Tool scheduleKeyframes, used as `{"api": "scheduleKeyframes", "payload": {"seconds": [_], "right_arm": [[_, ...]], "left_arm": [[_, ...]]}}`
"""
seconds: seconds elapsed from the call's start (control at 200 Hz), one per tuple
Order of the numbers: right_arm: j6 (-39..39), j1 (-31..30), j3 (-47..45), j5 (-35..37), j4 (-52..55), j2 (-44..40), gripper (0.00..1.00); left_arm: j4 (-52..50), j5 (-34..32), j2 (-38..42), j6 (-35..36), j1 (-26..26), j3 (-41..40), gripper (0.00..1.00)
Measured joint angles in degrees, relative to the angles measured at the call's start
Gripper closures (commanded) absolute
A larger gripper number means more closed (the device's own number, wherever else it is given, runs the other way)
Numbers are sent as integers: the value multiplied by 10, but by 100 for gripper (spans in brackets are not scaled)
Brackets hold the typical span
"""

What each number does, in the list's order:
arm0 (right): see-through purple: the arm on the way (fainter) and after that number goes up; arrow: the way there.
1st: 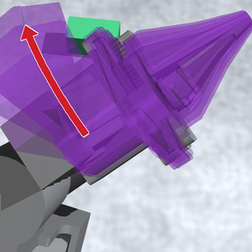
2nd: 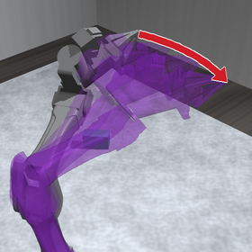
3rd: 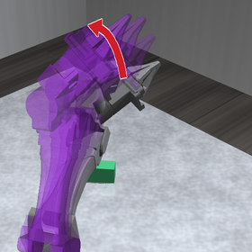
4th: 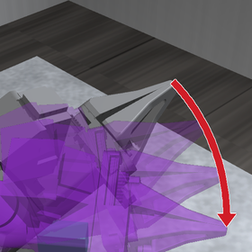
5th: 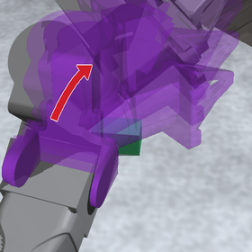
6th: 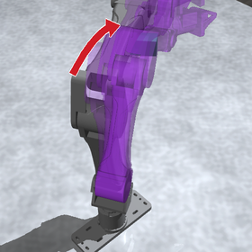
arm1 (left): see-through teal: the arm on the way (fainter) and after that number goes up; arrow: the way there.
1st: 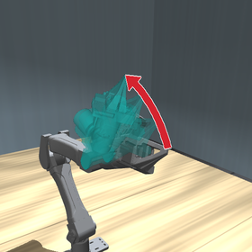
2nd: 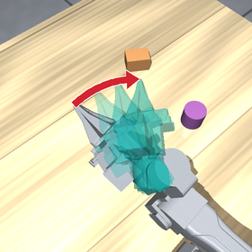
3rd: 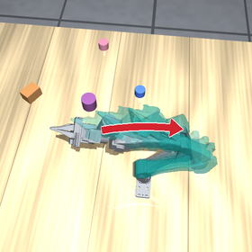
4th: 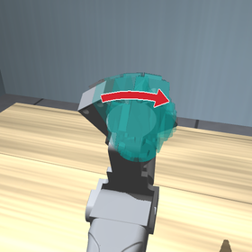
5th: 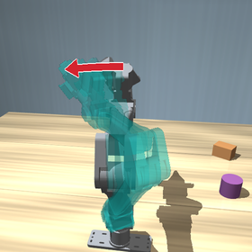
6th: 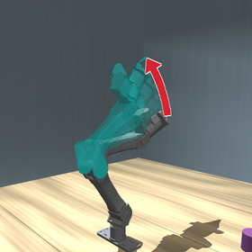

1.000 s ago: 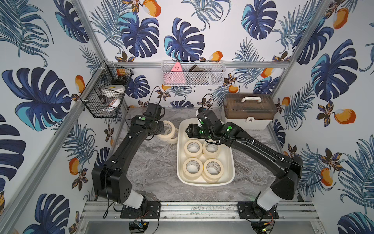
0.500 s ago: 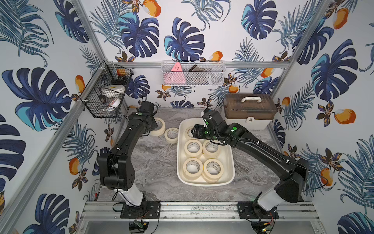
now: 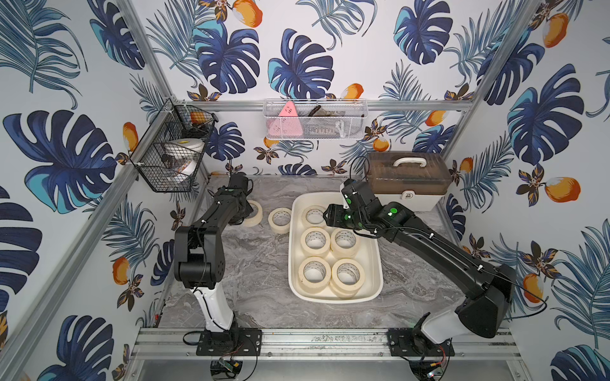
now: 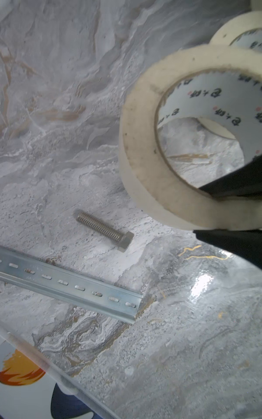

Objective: Take out the art tape in the storage box
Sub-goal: Place the art tape at the center of the board.

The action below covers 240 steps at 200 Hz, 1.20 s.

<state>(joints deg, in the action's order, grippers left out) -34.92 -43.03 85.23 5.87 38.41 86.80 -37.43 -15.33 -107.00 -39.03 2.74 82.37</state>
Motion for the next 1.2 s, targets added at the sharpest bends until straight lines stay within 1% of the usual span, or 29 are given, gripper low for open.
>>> {"api": "scheduleKeyframes", "payload": {"seconds": [0.46,0.916,1.086,1.201], "right_arm": [[0,49,-48,-17,5,-32,32],[3,65,-64,-23,15,-38,31],[3,68,-64,-30,16,-41,31],[3,69,-64,-30,17,-44,30]], "left_arm": [[36,-1,-57,-5,0,-3,100],[71,9,-85,-17,0,-11,100],[79,13,-86,-17,0,-15,78],[78,17,-86,-17,0,-14,67]]}}
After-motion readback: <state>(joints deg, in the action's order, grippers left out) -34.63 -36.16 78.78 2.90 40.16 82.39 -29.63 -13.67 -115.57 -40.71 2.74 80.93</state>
